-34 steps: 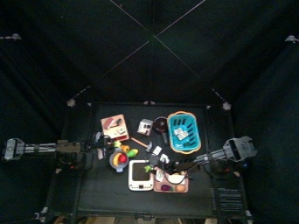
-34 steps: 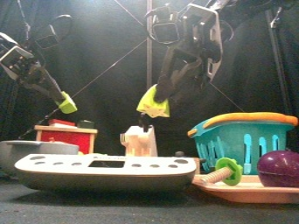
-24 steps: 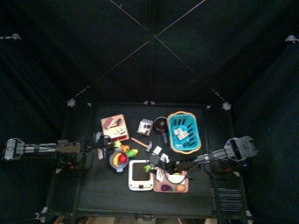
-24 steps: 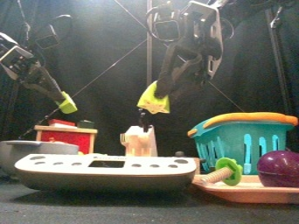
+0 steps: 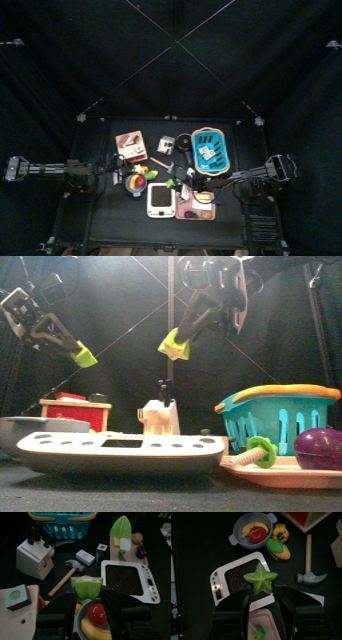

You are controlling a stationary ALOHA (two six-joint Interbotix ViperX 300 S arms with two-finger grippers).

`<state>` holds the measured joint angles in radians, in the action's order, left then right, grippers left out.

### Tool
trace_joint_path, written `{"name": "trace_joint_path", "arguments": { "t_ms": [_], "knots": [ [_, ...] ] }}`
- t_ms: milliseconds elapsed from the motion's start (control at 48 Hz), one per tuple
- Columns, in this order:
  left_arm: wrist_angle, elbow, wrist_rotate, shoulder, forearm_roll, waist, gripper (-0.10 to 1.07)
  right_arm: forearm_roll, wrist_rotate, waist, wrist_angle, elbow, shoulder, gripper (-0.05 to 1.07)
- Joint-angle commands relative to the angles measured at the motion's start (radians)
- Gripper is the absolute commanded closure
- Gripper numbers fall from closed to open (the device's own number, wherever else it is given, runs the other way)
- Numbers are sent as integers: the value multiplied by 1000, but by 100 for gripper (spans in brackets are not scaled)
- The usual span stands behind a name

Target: Assemble starfruit

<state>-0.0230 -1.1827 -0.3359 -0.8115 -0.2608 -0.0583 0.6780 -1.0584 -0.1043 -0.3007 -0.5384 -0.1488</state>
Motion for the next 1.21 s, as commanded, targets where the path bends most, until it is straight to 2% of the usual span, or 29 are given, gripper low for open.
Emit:
{"name": "trace_joint_path", "arguments": {
  "t_ms": [0,167,333,500,792,958,1188],
  "knots": [
    [14,43,0,15,25,29,26,3,-2,17,35,15,-49,35],
    [17,98,-2,81,80,80,26,2,-2,51,101,3,-92,35],
    [17,115,-2,86,169,127,26,-11,-5,67,104,-29,-133,35],
    [11,132,-2,92,252,166,26,-25,-5,80,114,-38,-129,35],
    [0,207,-2,164,256,175,26,-38,-5,80,152,-54,-126,35],
    [0,209,-2,164,259,175,26,-46,-5,80,152,-64,-120,35],
    [0,210,0,190,330,176,26,-43,-3,80,219,-38,-74,35]
  ]
}}
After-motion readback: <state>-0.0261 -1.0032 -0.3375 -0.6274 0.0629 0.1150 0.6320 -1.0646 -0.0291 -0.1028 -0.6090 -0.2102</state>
